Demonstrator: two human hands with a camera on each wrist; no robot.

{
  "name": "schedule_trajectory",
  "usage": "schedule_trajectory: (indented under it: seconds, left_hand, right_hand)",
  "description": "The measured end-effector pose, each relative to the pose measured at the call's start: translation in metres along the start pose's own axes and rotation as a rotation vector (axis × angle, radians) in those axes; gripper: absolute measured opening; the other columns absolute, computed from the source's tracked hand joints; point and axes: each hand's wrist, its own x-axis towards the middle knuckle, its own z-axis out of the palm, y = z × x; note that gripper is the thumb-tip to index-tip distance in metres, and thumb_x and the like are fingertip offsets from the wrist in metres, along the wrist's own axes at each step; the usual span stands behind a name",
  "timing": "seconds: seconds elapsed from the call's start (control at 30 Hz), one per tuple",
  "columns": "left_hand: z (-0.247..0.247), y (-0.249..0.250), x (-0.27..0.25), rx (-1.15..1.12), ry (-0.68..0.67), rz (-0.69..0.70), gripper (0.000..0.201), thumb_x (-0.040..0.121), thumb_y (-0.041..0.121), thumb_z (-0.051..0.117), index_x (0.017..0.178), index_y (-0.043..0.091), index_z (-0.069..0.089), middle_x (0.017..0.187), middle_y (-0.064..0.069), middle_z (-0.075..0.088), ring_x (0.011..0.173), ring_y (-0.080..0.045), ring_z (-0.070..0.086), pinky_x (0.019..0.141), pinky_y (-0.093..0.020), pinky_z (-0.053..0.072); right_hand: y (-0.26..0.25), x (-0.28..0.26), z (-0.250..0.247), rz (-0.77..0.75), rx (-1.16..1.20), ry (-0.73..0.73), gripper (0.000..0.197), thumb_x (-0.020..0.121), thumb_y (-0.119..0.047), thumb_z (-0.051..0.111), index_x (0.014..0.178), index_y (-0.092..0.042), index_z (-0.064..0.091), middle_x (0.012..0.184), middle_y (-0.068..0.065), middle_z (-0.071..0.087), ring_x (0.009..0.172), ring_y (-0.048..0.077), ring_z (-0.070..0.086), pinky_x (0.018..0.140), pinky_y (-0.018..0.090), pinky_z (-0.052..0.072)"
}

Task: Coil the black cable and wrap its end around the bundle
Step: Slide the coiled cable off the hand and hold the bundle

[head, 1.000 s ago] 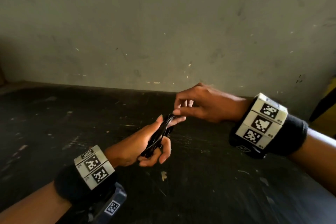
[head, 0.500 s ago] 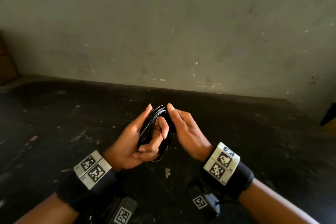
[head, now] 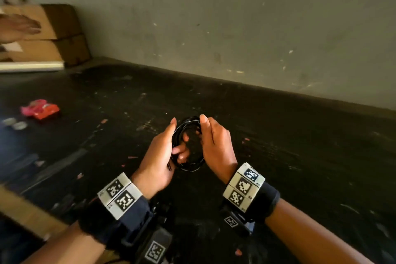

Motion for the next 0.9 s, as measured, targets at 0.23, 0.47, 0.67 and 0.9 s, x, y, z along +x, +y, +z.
schedule_trajectory:
  seconds: [0.23, 0.47, 0.67, 0.9]
  left_hand:
    - [-0.033, -0.004, 0.007, 0.004, 0.268, -0.022, 0.045, 0.092, 0.051, 0.049, 0.067, 0.014, 0.058, 0.058, -0.004, 0.052, 0.051, -0.017, 0.053, 0.053, -0.028, 0.044]
    - [-0.061, 0.001, 0.025, 0.209, 0.129, 0.038, 0.043, 0.097, 0.042, 0.044, 0.078, 0.014, 0.070, 0.089, -0.021, 0.073, 0.086, -0.033, 0.070, 0.081, -0.043, 0.055]
    - [-0.065, 0.015, 0.051, 0.311, 0.090, -0.070, 0.044, 0.097, 0.045, 0.042, 0.072, 0.013, 0.061, 0.059, -0.005, 0.059, 0.053, -0.015, 0.057, 0.051, -0.026, 0.044]
    - [-0.097, -0.012, 0.063, 0.251, 0.139, -0.149, 0.036, 0.089, 0.038, 0.059, 0.061, 0.016, 0.057, 0.039, 0.007, 0.051, 0.040, -0.005, 0.051, 0.039, -0.020, 0.036]
  right_hand:
    - [0.003, -0.009, 0.051, 0.076, 0.071, -0.042, 0.038, 0.094, -0.043, 0.044, 0.069, -0.017, 0.052, 0.062, -0.004, 0.056, 0.054, 0.006, 0.052, 0.054, 0.027, 0.044]
    - [0.010, 0.009, 0.065, 0.074, -0.096, -0.103, 0.038, 0.096, -0.045, 0.039, 0.075, -0.016, 0.052, 0.070, 0.003, 0.065, 0.061, 0.012, 0.062, 0.060, 0.029, 0.052]
    - [0.018, 0.013, 0.083, 0.041, -0.210, -0.135, 0.043, 0.096, -0.045, 0.037, 0.084, -0.008, 0.054, 0.069, 0.007, 0.067, 0.060, 0.019, 0.066, 0.061, 0.043, 0.055]
    - [0.031, -0.012, 0.110, 0.085, -0.205, -0.203, 0.040, 0.099, -0.038, 0.037, 0.085, -0.006, 0.058, 0.074, 0.009, 0.065, 0.063, 0.019, 0.062, 0.060, 0.042, 0.051]
